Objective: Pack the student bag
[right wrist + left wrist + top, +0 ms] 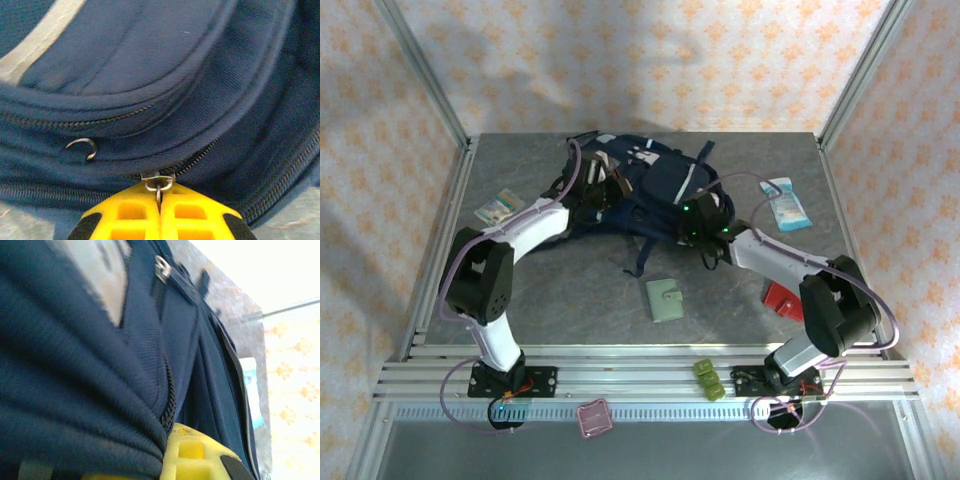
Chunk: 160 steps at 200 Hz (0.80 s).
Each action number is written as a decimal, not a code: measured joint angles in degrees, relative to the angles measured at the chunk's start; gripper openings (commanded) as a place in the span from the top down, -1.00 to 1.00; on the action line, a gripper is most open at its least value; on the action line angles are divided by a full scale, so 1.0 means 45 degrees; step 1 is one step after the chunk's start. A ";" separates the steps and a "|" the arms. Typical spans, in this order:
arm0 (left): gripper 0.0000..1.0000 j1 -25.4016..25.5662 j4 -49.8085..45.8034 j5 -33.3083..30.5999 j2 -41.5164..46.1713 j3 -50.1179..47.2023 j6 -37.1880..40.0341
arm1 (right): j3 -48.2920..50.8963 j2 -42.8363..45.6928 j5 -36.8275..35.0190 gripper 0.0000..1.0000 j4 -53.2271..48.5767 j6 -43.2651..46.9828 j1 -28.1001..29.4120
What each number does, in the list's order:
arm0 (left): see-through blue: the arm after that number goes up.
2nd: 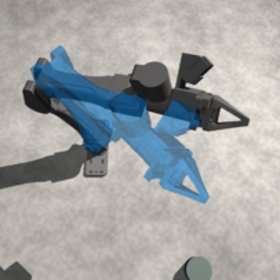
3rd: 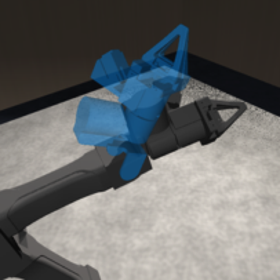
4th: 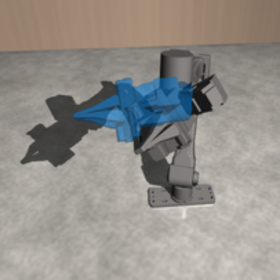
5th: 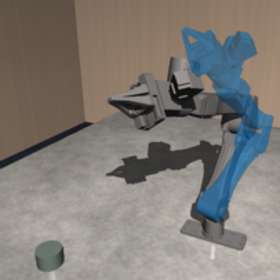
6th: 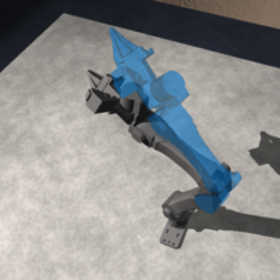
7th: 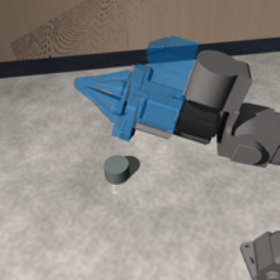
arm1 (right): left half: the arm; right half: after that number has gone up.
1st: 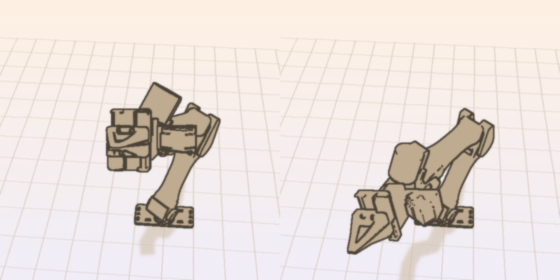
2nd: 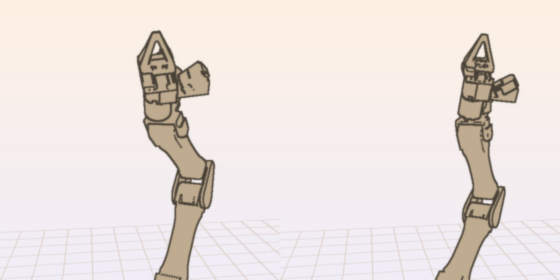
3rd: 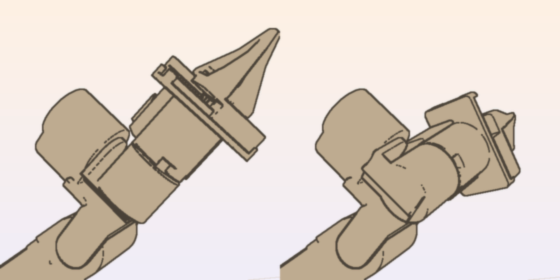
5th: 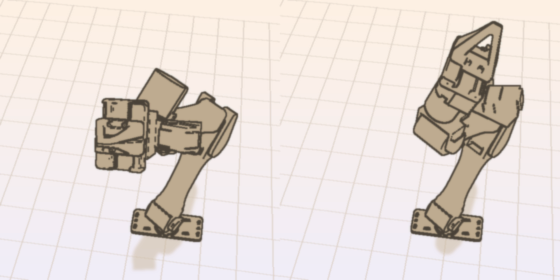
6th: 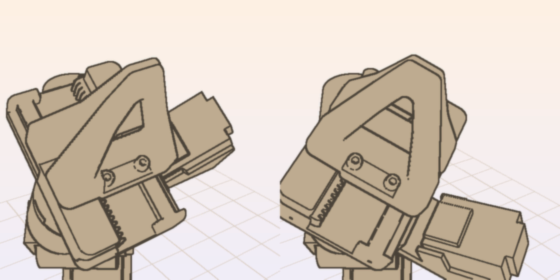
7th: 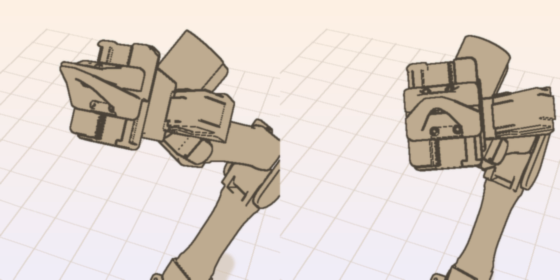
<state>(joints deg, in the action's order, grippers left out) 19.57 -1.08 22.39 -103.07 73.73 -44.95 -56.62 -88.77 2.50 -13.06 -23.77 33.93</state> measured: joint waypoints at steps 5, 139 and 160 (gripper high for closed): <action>0.68 -0.0141 -0.0097 -0.0097 -0.0204 0.0262 0.0053 | -0.0185 -0.0155 0.0063 1.00 -0.0010 -0.0024 0.0194; -0.46 0.0845 0.1851 -0.1462 0.3667 -0.5149 -0.0597 | -0.2778 -0.3313 0.2671 1.00 0.0884 -0.1141 0.1783; -0.45 0.1156 0.2278 -0.1481 0.2948 -0.5008 -0.0704 | -0.2783 -0.3313 0.2764 1.00 0.0971 -0.1234 0.1802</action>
<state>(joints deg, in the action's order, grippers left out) 24.77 9.17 15.73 -89.80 51.20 -48.12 -69.14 -103.68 14.94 -8.69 -29.32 42.04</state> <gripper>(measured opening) 0.731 0.040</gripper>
